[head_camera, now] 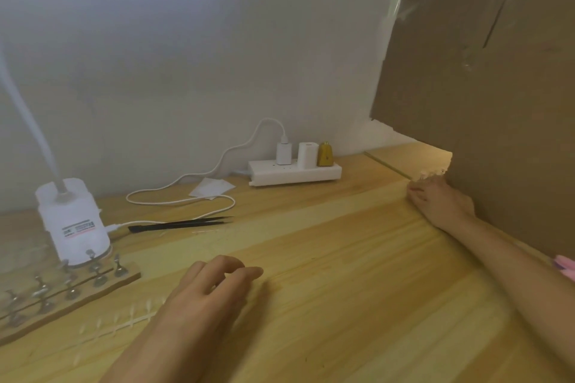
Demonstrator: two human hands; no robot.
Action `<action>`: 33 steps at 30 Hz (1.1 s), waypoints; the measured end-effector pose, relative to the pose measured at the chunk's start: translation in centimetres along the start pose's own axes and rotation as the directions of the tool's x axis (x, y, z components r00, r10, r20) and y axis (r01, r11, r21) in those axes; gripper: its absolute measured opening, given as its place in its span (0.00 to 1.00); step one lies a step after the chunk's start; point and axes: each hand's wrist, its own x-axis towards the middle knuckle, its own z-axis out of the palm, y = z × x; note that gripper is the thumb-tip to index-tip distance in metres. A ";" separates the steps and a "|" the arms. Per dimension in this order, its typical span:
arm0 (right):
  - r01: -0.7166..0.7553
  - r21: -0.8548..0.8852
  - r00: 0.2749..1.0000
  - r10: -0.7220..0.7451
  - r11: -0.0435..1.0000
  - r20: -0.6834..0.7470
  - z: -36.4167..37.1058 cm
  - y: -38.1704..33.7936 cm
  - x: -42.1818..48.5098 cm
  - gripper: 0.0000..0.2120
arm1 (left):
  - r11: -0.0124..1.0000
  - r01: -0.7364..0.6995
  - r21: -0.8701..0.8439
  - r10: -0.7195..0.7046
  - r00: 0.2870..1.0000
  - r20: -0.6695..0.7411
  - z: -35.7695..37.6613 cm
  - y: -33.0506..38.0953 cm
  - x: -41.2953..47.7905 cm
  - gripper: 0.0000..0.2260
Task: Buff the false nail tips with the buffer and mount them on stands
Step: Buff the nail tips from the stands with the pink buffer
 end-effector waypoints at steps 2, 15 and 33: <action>-0.078 -0.085 0.990 0.087 0.993 0.108 -0.6 -0.5 0.5 0.22 | 0.998 0.019 0.053 -0.022 0.999 0.050 0.4 0.0 0.1 0.21; 0.566 0.682 0.561 -0.823 0.463 0.093 -5.1 -19.0 -12.5 0.21 | 0.983 0.141 0.115 -0.126 0.984 -0.128 -4.0 0.0 1.0 0.23; 0.734 0.358 0.585 -0.805 0.577 0.098 -4.3 -24.7 -15.7 0.06 | 0.709 0.661 0.245 -0.656 0.746 -0.114 -13.8 -8.8 -7.9 0.43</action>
